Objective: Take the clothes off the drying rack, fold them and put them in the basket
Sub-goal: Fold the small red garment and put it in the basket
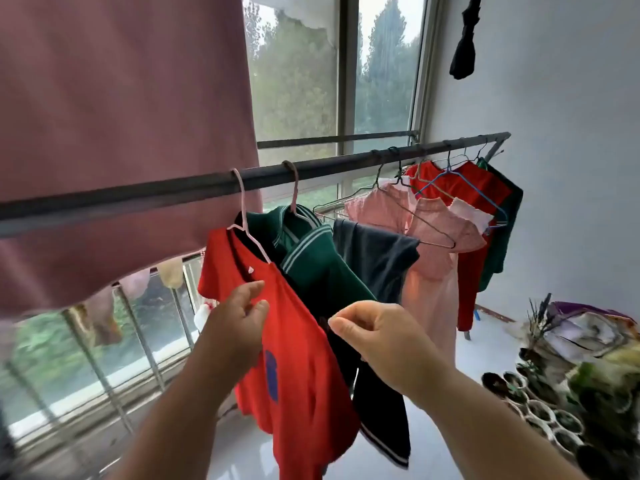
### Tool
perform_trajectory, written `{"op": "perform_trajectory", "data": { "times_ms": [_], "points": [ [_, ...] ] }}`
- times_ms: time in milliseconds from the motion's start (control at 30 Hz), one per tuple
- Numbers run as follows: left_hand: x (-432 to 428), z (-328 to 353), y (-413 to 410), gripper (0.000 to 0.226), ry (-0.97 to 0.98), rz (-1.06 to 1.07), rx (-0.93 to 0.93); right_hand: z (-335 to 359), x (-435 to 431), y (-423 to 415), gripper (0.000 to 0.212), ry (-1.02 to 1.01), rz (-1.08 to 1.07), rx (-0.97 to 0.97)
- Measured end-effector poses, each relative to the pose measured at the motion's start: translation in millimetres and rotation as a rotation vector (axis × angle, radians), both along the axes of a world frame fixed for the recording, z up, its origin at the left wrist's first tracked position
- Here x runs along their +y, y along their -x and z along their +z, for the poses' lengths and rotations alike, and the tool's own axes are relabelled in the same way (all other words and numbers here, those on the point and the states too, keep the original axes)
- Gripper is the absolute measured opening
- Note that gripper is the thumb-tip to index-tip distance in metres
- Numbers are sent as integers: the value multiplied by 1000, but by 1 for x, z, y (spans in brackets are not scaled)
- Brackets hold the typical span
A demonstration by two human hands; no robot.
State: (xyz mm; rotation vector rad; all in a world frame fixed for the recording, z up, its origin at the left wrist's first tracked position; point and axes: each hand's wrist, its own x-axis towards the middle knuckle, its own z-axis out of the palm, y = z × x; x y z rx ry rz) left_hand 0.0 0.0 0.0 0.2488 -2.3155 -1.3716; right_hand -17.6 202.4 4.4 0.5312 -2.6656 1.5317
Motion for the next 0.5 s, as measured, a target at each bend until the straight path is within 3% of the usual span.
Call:
{"op": "perform_trajectory", "data": {
  "times_ms": [233, 333, 500],
  "points": [
    [-8, -7, 29, 45, -63, -18, -28, -6, -50, 19, 33, -230, -115, 72],
    [-10, -6, 37, 47, -56, -36, -21, -9, -55, 25, 27, -277, -131, 82],
    [-10, -2, 49, 42, -172, -111, -27, -20, -44, 30, 13, 64, -183, 2]
  ]
}}
